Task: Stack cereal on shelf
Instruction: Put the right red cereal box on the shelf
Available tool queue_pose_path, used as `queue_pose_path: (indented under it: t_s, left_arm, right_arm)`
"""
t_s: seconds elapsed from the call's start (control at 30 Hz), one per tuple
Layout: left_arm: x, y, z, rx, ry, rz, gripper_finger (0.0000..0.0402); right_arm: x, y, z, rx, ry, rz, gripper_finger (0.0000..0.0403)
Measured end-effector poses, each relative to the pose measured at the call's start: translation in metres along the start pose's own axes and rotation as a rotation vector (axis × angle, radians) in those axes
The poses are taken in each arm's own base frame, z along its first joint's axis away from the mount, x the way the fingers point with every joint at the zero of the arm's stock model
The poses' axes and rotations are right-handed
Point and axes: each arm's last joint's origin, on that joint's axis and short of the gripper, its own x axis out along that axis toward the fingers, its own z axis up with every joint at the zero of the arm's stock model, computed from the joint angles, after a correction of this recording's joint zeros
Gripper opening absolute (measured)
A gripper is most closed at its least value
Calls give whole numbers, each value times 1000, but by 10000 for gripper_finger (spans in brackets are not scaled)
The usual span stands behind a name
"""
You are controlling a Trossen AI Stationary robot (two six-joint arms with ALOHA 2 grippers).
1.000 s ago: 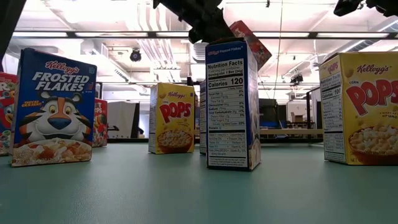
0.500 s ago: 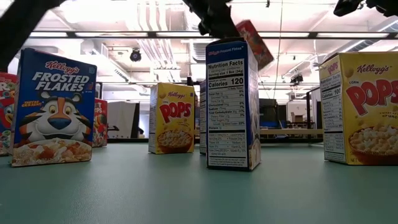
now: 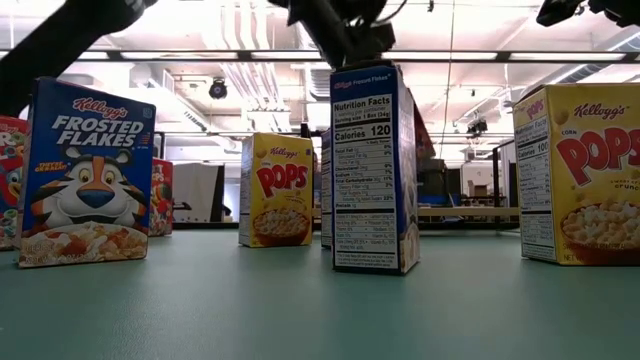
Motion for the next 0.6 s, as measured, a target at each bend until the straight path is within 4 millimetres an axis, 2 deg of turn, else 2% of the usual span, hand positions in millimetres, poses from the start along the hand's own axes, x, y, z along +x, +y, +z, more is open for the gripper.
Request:
queue_pose_path:
  t_s: [0.4, 0.6]
  left_arm:
    - [30, 2, -9, -60, 31, 0, 155]
    - [38, 8, -11, -78, 38, 7, 175]
  right_arm:
    - [0, 0, 0, 8, 0, 0, 11]
    - [0, 0, 0, 8, 1, 0, 11]
